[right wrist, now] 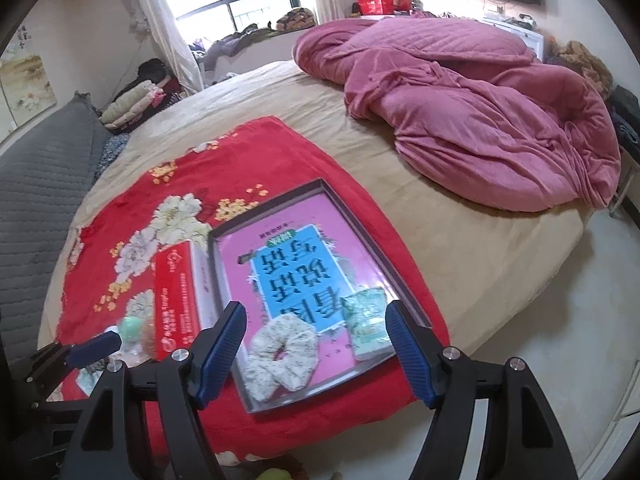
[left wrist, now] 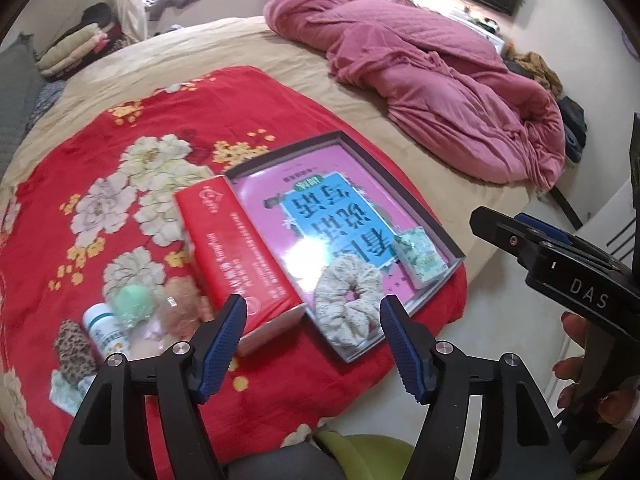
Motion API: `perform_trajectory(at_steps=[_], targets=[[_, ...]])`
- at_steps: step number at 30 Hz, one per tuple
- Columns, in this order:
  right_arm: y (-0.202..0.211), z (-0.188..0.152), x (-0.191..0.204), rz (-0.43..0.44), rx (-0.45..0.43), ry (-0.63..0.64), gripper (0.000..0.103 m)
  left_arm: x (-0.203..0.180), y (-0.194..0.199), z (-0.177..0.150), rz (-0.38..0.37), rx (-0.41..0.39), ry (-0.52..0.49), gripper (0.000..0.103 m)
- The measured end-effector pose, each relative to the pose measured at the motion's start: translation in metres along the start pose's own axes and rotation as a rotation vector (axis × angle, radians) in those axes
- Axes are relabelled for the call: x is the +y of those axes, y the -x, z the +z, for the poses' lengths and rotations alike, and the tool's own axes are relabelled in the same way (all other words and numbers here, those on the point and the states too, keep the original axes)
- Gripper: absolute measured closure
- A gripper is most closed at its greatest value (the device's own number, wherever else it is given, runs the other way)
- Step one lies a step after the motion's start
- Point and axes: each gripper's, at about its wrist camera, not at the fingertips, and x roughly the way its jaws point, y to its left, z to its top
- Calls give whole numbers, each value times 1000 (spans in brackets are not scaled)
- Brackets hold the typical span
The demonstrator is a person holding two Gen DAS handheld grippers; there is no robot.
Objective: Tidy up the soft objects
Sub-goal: 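Move both open tools back toward the pile of items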
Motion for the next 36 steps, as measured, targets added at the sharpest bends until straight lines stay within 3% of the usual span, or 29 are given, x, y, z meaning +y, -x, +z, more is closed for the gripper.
perform_trajectory(at_steps=[16, 36], targets=[[26, -7, 83, 53, -41, 148, 31, 72, 50, -34, 62, -66, 120, 32], [1, -58, 208, 173, 57, 363, 31, 201, 85, -108, 177, -68, 353, 32]])
